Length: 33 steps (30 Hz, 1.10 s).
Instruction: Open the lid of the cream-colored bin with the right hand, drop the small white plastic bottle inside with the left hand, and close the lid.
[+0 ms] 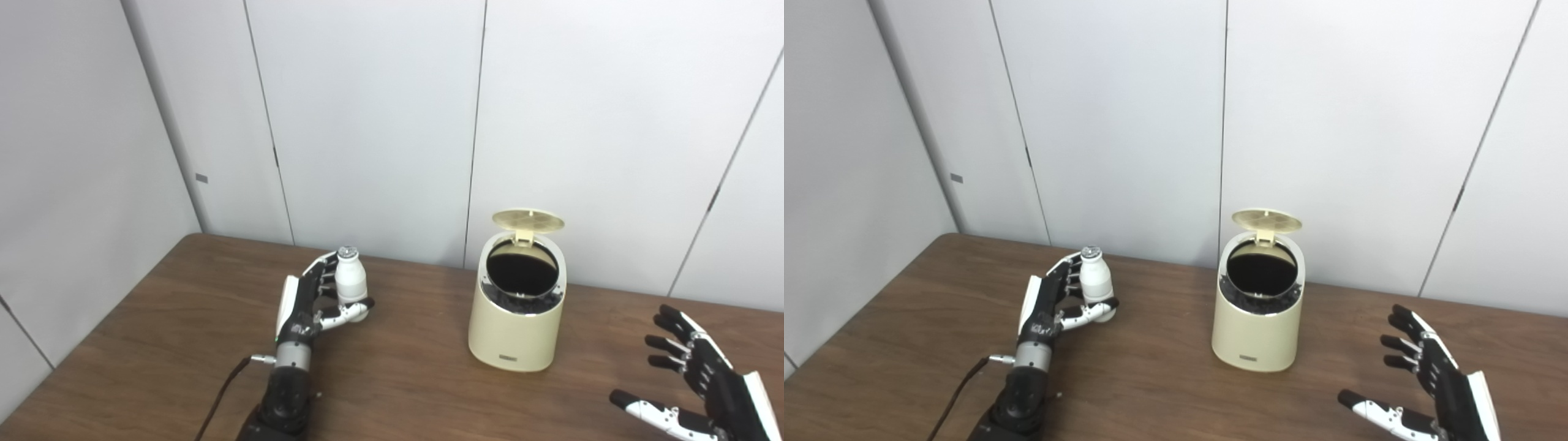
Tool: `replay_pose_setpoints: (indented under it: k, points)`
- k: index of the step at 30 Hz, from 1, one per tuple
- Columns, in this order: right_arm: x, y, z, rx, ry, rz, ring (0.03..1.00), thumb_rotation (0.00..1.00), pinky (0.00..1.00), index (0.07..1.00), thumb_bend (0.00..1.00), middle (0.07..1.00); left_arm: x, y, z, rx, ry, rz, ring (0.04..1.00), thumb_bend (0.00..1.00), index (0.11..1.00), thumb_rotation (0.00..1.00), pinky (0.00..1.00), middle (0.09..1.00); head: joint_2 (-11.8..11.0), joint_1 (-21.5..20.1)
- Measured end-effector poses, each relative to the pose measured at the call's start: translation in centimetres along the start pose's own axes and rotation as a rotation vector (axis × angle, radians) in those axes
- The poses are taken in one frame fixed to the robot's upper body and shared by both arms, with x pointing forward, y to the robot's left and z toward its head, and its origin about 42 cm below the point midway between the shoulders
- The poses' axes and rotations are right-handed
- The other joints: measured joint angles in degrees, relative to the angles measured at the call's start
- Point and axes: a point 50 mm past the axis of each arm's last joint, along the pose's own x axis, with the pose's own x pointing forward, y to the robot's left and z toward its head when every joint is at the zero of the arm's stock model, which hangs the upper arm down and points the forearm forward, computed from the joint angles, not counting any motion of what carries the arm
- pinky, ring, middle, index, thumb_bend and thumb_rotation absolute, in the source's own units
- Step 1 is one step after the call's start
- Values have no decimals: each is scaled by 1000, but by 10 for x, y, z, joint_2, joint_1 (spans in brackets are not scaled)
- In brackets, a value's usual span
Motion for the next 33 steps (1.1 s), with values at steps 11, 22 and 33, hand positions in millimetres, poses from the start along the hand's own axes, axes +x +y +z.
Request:
replay_pose_setpoints:
  k: [11, 22, 33]
  points:
    - [0, 1, 3, 3, -4, -6, 764, 38, 670, 841, 733, 846, 5, -6, 2, 35, -9, 57, 444, 504, 498, 0, 372, 471, -1, 0]
    - [0, 5, -2, 7, 14, -5, 771, 23, 695, 848, 729, 850, 0, -6, 8, 25, -62, 41, 440, 506, 489, 0, 371, 481, -12, -15]
    - [6, 19, -17, -31, 20, 4, 762, 64, 675, 837, 744, 847, 3, -15, 64, -75, -255, -59, 439, 506, 487, 0, 391, 488, -33, -62]
